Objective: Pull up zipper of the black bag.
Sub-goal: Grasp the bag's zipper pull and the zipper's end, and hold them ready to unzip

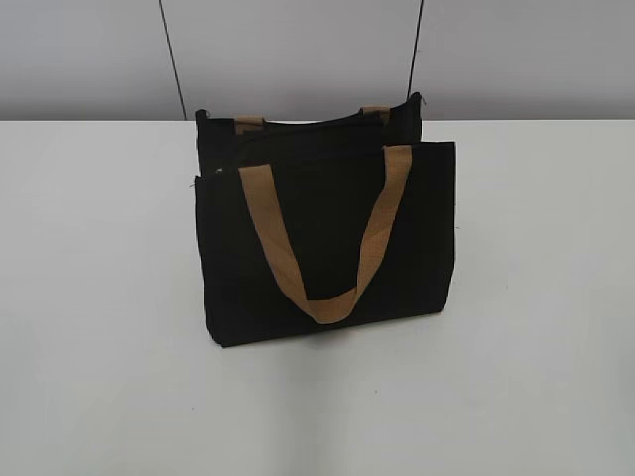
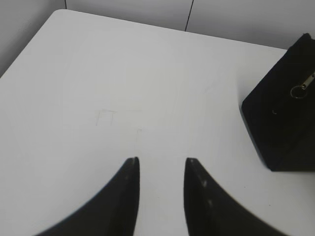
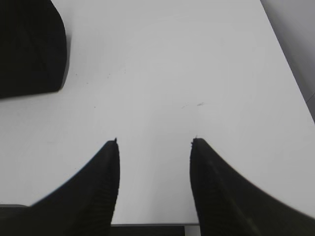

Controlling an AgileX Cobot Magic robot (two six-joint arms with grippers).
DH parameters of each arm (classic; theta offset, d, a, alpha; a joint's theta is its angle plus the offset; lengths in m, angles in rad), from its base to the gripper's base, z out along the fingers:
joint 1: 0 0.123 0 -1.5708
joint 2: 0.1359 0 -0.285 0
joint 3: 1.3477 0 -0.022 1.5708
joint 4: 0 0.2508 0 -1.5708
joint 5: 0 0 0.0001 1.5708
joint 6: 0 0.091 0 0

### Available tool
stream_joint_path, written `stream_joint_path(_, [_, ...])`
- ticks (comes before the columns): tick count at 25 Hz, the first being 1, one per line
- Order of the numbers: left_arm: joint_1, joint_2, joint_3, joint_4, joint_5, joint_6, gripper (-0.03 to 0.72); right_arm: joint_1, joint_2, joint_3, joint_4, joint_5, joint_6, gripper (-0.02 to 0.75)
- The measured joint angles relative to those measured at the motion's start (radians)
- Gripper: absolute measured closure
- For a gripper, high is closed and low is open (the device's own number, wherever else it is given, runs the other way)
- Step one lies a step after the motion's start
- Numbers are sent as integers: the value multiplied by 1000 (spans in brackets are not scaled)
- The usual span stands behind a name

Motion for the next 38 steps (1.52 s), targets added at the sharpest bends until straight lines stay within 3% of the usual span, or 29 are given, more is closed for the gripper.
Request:
stream_joint_path(27, [0,42,-3,-14,-15,0,452,0,0,0,0,0,0,370])
stream_joint_path(32, [0,188,-61,-32,-132,12,448,0,0,0,0,0,0,370])
stream_joint_path(38, [0,395,-79,-32,-406,38,447,0,0,0,0,0,0,370])
